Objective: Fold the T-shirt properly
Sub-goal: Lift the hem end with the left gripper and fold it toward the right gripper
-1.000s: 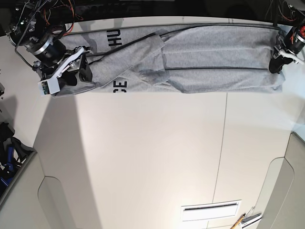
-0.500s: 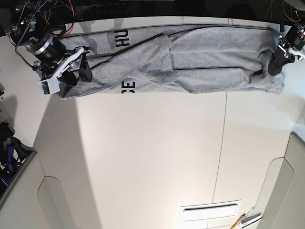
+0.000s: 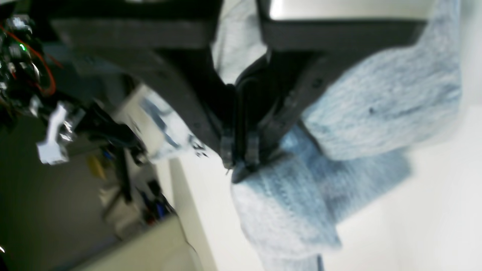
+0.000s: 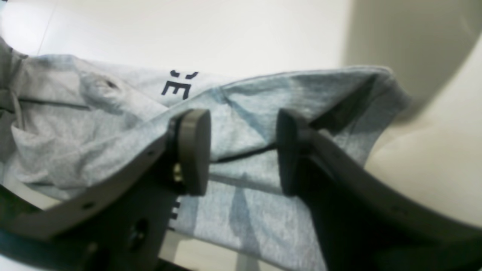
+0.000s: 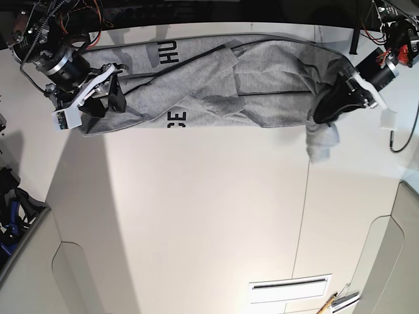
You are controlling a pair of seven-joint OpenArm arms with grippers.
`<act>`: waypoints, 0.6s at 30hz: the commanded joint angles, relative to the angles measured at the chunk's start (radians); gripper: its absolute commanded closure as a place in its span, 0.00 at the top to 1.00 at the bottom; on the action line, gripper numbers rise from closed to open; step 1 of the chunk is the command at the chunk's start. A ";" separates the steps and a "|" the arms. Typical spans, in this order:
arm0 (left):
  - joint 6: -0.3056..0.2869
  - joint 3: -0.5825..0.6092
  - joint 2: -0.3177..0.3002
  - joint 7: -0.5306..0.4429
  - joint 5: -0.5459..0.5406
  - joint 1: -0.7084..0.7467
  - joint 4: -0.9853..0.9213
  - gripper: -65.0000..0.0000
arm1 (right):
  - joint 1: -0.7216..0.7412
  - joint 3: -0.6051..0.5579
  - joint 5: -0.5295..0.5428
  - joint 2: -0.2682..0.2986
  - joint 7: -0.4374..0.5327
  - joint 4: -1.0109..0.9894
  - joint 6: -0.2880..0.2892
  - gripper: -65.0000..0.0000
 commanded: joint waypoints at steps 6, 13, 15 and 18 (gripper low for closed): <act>-0.009 0.158 0.058 -0.041 -0.001 -0.038 0.016 0.00 | 0.002 0.003 0.016 0.003 0.023 0.018 0.006 0.43; -0.009 0.301 0.071 -0.053 0.058 -0.068 0.016 0.00 | 0.002 0.003 0.015 0.003 0.023 0.018 0.006 0.43; -0.009 0.332 0.070 -0.056 0.089 -0.069 0.016 0.00 | 0.002 0.003 0.016 0.003 0.023 0.018 0.006 0.43; -0.009 0.357 0.070 -0.057 0.116 -0.068 0.016 0.00 | 0.003 0.003 0.016 0.003 0.023 0.018 0.006 0.43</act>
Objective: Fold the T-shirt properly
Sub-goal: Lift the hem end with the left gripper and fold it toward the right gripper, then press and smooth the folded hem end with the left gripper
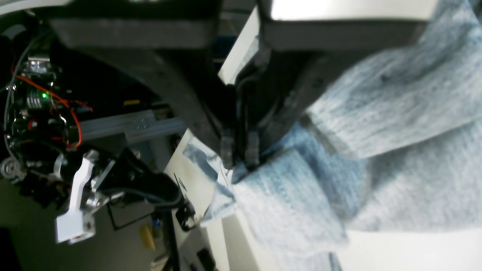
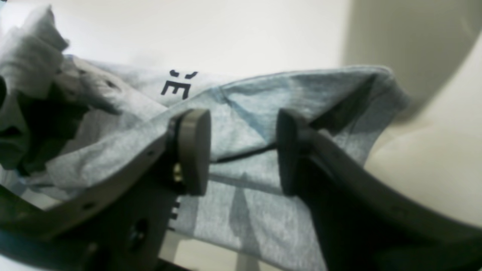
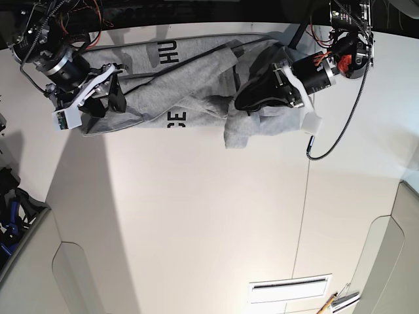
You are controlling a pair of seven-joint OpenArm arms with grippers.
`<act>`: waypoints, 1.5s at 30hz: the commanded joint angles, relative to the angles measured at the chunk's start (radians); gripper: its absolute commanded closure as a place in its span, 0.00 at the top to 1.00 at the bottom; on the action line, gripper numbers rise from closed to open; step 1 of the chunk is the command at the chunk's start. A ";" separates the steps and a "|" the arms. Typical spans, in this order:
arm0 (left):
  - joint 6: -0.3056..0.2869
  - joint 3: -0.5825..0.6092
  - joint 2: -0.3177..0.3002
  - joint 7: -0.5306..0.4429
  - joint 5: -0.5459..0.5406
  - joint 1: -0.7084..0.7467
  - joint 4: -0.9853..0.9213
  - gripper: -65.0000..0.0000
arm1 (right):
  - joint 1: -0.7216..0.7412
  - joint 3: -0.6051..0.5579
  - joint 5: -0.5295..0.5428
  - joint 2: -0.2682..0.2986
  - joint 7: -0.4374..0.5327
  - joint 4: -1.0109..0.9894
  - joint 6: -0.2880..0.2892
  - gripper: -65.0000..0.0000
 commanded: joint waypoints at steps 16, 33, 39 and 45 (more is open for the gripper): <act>-0.009 -0.142 -0.055 0.013 -0.048 0.046 0.168 0.39 | 0.002 0.003 0.013 0.006 0.023 0.018 0.006 0.43; -0.009 -0.136 -0.063 -0.119 0.309 0.057 0.071 0.44 | 0.002 0.003 0.016 0.006 0.023 0.018 0.006 0.43; 0.009 -0.115 -0.064 -0.123 0.340 0.045 0.071 0.44 | 0.002 0.003 0.016 0.005 0.023 0.018 0.006 0.43; 0.027 -0.130 -0.064 -0.132 0.408 0.044 0.071 0.44 | 0.002 0.003 0.016 0.006 0.023 0.018 0.006 0.43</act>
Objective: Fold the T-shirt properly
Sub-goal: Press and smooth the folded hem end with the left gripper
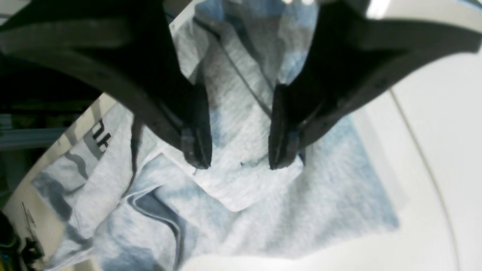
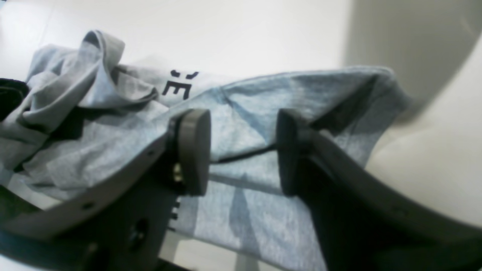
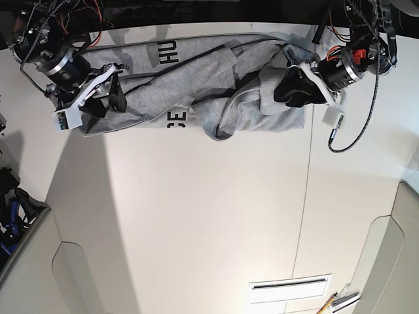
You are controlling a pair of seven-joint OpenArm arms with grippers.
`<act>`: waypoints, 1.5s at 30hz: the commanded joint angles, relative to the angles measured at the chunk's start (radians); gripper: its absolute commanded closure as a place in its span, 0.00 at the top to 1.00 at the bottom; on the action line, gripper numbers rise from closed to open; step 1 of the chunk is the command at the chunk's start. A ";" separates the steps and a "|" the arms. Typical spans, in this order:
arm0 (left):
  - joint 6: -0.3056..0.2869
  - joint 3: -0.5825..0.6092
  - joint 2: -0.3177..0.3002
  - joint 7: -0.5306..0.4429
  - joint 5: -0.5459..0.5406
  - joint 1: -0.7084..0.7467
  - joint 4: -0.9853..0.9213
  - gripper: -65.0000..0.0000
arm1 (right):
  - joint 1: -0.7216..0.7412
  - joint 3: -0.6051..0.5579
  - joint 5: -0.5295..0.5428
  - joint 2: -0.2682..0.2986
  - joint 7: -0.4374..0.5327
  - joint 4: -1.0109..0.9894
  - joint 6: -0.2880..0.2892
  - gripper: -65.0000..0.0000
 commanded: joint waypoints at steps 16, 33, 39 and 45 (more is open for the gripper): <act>0.037 -0.070 -0.006 0.014 -0.087 -0.003 0.015 0.44 | 0.002 0.003 0.018 0.005 0.023 0.018 0.006 0.43; 0.038 0.035 -0.006 0.029 -0.063 -0.002 0.015 0.44 | 0.002 0.003 0.018 0.005 0.023 0.018 0.006 0.43; 0.038 0.052 -0.006 0.029 -0.041 -0.002 0.015 0.28 | 0.002 0.003 0.018 0.006 0.023 0.018 0.006 0.43; 0.036 0.052 -0.006 0.029 -0.050 -0.002 0.015 0.00 | 0.002 0.003 0.018 0.006 0.023 0.018 0.006 0.43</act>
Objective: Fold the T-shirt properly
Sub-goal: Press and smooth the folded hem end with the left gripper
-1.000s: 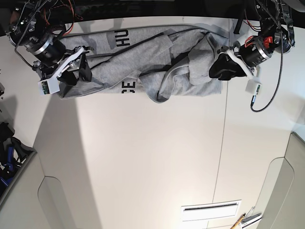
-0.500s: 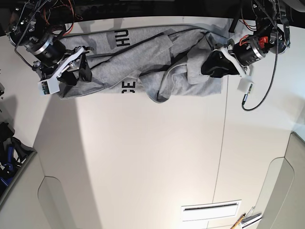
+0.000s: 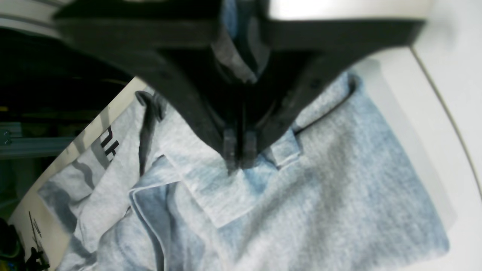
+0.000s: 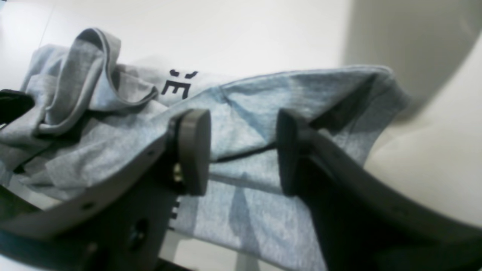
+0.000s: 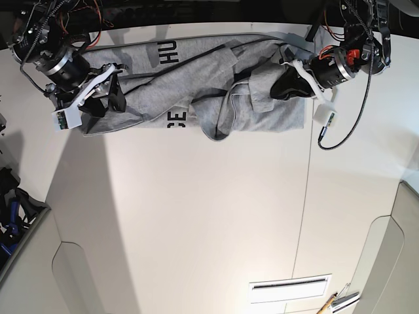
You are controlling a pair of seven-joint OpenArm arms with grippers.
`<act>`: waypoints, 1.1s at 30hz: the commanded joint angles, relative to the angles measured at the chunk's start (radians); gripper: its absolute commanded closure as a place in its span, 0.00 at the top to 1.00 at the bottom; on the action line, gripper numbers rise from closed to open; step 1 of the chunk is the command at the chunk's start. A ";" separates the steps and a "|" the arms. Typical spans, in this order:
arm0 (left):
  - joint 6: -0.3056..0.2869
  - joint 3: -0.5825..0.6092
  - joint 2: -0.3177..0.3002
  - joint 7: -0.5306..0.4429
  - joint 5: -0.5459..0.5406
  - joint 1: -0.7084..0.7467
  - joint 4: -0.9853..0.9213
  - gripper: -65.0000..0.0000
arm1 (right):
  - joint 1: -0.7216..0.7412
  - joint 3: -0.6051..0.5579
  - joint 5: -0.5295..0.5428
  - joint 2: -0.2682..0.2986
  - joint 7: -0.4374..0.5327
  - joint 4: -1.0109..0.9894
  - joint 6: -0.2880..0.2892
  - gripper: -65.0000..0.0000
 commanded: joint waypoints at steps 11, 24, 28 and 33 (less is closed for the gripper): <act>-0.077 -0.003 -0.031 0.290 -0.490 0.010 0.045 0.00 | 0.002 0.003 0.018 0.005 0.023 0.018 0.006 0.43; -0.077 0.000 -0.039 0.347 -0.567 0.037 0.045 0.00 | 0.002 0.003 0.018 0.005 0.023 0.018 0.006 0.43; -0.077 0.000 -0.039 0.349 -0.567 0.037 0.045 0.18 | 0.002 0.003 0.018 0.005 0.023 0.018 0.006 0.43; -0.077 -0.001 -0.039 0.349 -0.567 0.037 0.121 0.36 | 0.002 0.003 0.018 0.005 0.023 0.018 0.007 0.43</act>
